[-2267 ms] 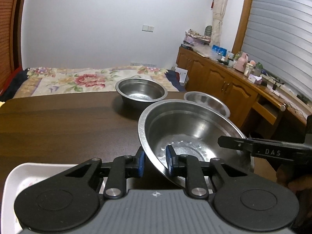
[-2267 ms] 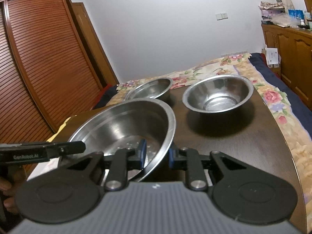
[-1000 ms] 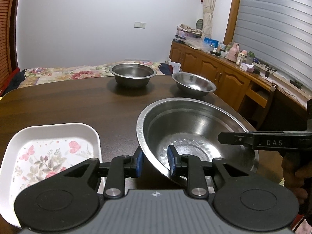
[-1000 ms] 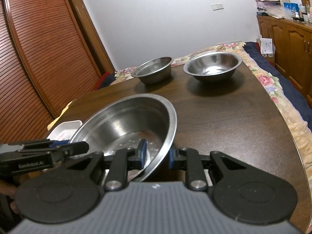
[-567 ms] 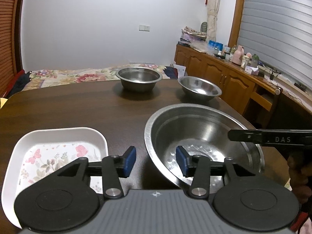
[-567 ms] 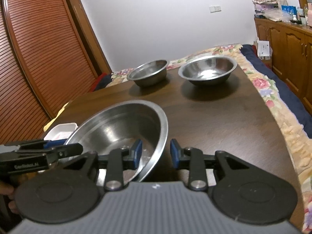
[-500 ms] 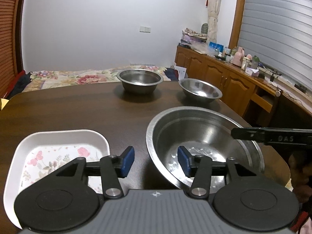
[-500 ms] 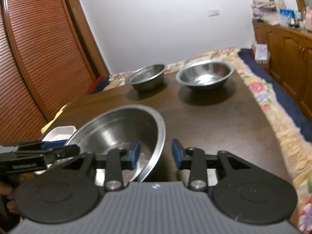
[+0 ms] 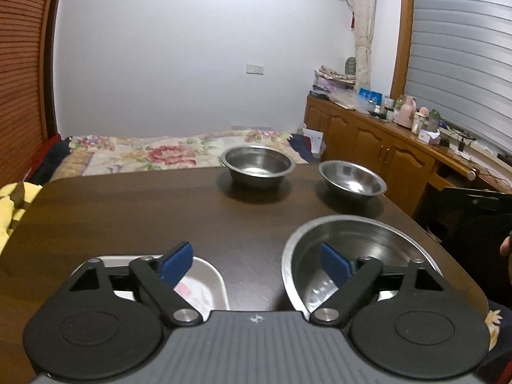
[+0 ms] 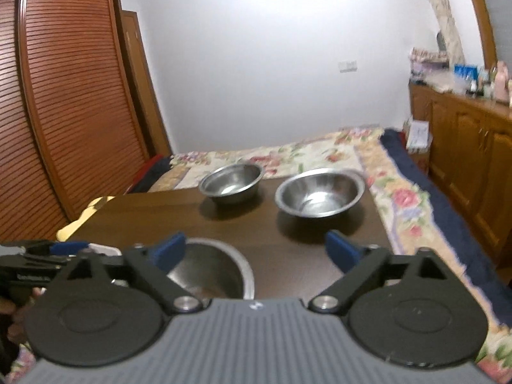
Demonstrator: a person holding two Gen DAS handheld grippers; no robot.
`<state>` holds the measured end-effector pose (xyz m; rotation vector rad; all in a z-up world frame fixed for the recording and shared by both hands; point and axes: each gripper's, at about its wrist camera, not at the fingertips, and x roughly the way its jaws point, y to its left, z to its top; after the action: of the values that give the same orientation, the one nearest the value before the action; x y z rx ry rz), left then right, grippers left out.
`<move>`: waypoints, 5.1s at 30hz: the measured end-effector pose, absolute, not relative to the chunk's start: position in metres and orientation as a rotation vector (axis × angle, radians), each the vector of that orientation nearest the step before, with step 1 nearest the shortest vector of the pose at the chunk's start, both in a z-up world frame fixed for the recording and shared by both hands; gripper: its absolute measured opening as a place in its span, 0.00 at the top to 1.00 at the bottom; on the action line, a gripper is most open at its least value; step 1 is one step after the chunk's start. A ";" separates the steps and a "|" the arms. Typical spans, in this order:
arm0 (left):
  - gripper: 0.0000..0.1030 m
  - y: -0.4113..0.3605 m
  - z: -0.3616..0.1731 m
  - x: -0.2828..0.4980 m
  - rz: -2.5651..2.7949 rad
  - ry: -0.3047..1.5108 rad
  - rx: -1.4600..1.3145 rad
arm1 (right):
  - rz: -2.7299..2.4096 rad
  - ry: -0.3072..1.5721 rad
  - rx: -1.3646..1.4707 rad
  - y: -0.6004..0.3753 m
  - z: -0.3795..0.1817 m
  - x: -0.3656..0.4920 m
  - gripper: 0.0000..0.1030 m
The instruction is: Organize plates and bowls
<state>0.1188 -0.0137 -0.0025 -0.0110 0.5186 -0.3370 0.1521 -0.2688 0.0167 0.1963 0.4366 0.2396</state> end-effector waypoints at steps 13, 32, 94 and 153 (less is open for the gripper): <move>0.03 -0.011 0.012 0.133 -0.333 0.476 0.007 | 0.229 0.407 0.166 -0.277 0.032 0.164 0.00; 0.09 -0.025 0.040 0.238 -0.366 0.457 0.066 | 0.317 0.428 0.112 -0.279 0.057 0.275 0.00; 0.74 -0.029 0.006 0.312 -0.481 0.696 -0.130 | 0.487 0.788 0.222 -0.219 0.018 0.372 0.81; 0.74 -0.040 -0.002 0.116 -0.605 0.613 0.050 | 0.495 0.713 0.342 -0.240 0.005 0.173 0.81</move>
<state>0.1161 -0.0403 -0.0020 0.0503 0.6128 -0.6047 0.1728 -0.2398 0.0052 0.3419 0.7132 0.4951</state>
